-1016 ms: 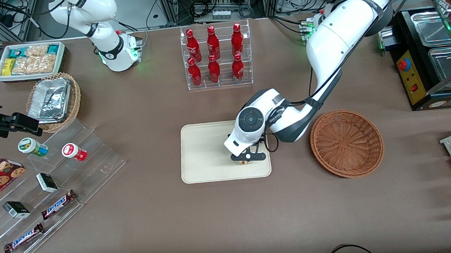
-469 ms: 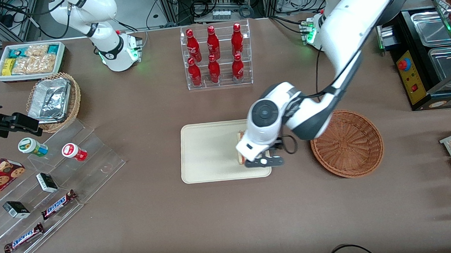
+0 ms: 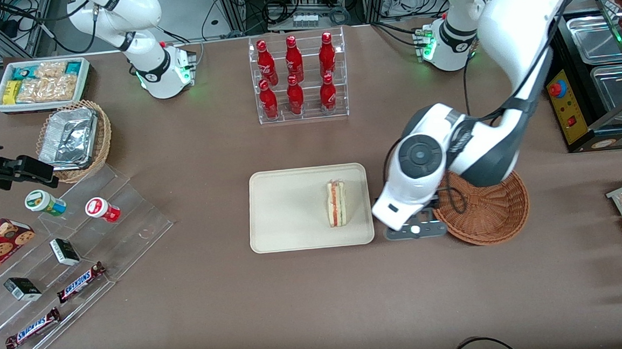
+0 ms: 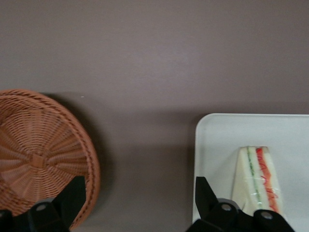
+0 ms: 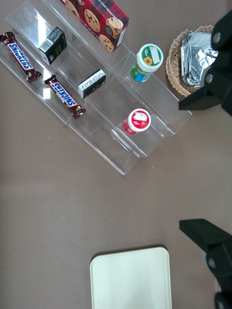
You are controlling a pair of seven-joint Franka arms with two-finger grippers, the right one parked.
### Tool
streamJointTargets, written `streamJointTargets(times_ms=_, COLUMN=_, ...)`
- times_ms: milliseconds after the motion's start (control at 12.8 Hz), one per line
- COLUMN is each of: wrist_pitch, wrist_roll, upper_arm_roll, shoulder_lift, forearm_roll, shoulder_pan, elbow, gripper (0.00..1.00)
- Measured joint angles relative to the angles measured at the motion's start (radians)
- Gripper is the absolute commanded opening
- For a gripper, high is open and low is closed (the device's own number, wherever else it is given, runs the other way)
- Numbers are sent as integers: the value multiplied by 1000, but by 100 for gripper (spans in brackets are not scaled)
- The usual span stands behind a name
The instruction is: Place sandwich from basket to tray
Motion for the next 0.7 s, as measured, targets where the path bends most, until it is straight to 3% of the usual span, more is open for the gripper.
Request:
streamJointTargets(times_ms=312, wrist_pitch=-78, wrist_roll=18, upper_arm_roll=1, shoulder_lift=-54, forearm_roll=-22, shoulder_pan=55, elbow=0, gripper=100)
streamJointTargets(times_ms=469, wrist_pitch=-143, wrist_roll=117, upper_arm_roll=21, shoulder_lift=-113, forearm_roll=-94, shoulder_pan=87, elbow=0, gripper=100)
streamJointTargets(times_ms=703, wrist_pitch=-258, wrist_roll=293, upper_arm_roll=158, shoulder_lift=-245, forearm_roll=-245, shoulder_pan=80, elbow=0, gripper=100)
